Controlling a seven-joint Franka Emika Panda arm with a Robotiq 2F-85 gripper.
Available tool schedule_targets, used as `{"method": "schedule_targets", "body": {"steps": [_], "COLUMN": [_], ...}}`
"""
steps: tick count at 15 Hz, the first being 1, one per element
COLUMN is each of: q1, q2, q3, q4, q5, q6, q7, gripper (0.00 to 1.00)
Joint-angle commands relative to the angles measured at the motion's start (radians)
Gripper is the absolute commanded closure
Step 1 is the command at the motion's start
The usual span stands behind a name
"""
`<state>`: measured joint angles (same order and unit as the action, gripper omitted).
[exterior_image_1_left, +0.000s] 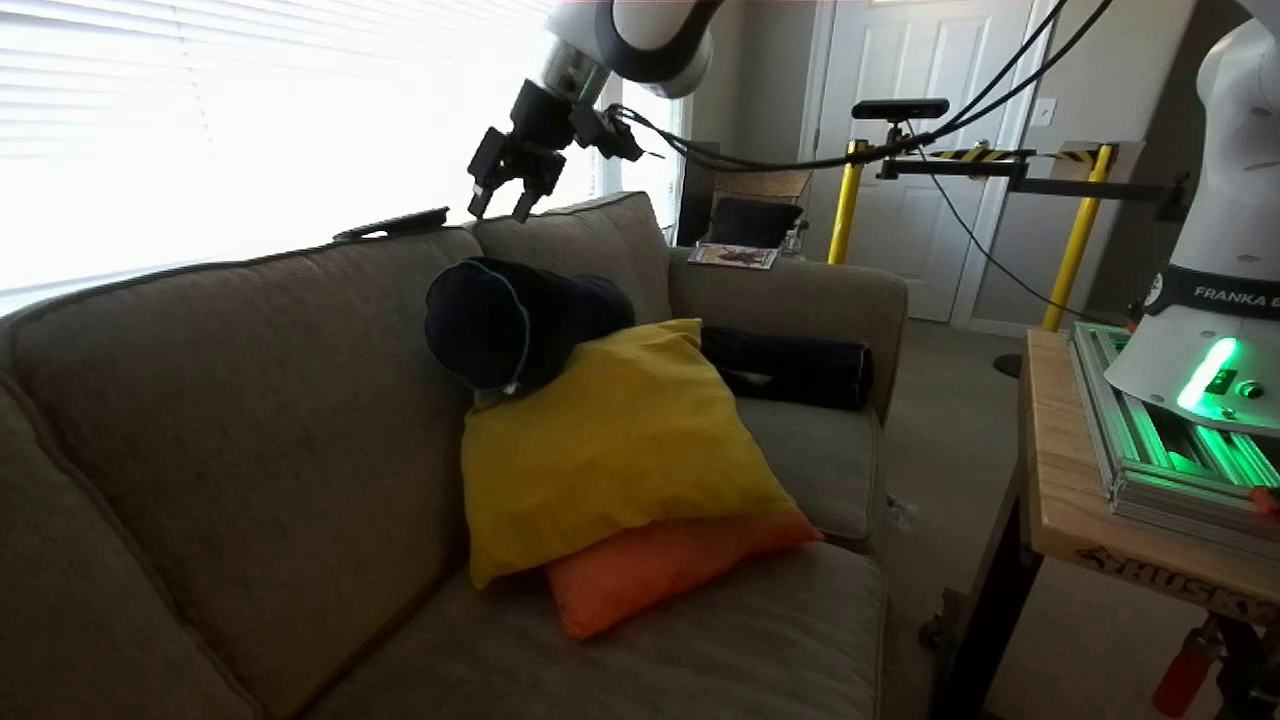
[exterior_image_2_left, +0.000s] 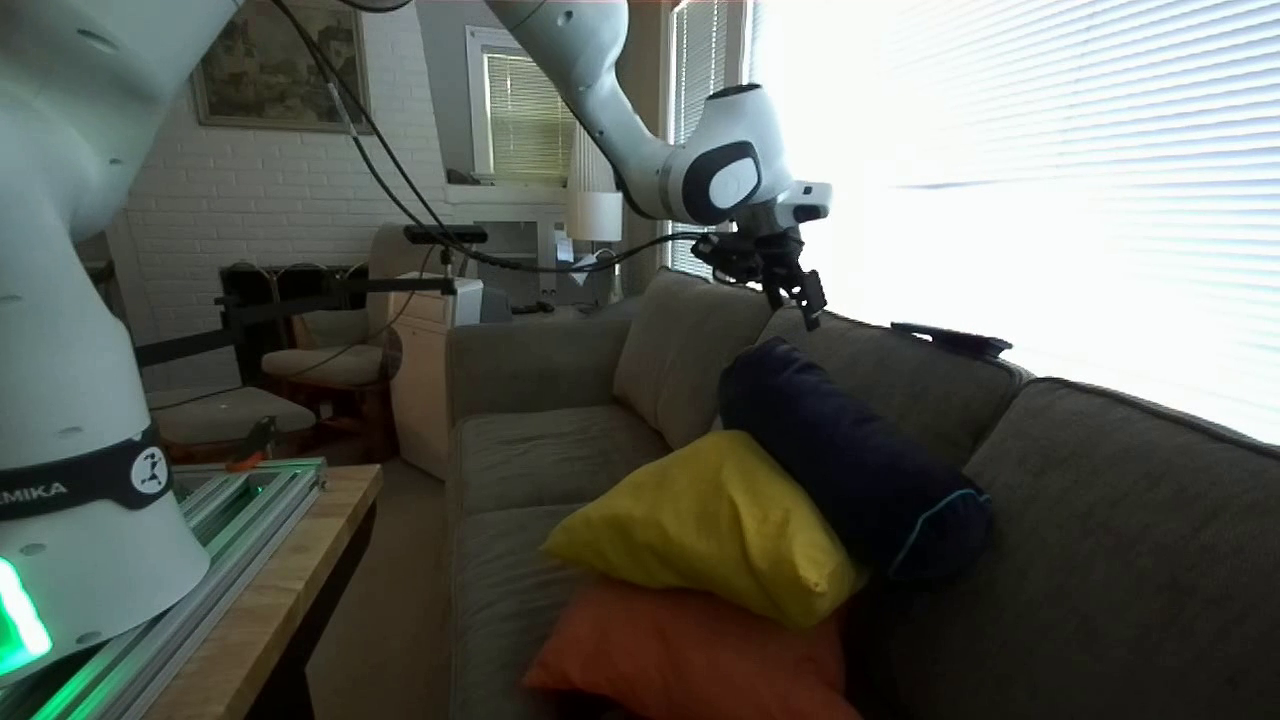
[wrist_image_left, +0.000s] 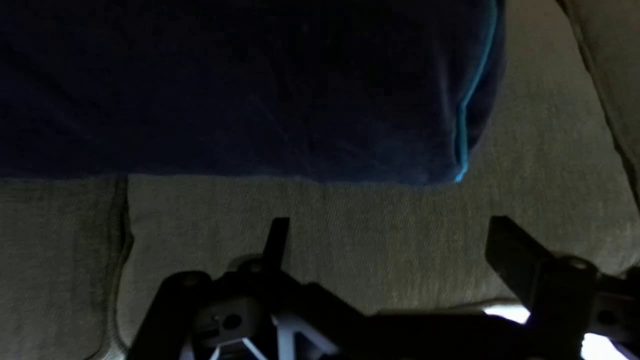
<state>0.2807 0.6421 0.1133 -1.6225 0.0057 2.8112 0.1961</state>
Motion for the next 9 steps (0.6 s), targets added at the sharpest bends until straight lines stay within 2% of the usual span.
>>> {"method": "schedule_targets", "body": {"steps": [1,4,5,6,9], "q1": [-0.047,-0.052,-0.047,-0.063,-0.196], "q2": [-0.152,-0.246,-0.279,-0.312,-0.367], "q3": [-0.021,-0.111,-0.152,-0.164,-0.071], "q4": [-0.131,-0.211,-0.237,-0.257,-0.278], "q5": [0.068,0.03,0.007,0.008,0.155], "q6": [0.035,0.056,0.027,-0.029,-0.222], "q7": [0.053,0.106,0.127,0.123,-0.019], "gripper": [0.0,0.0,0.0,0.0,0.0]}}
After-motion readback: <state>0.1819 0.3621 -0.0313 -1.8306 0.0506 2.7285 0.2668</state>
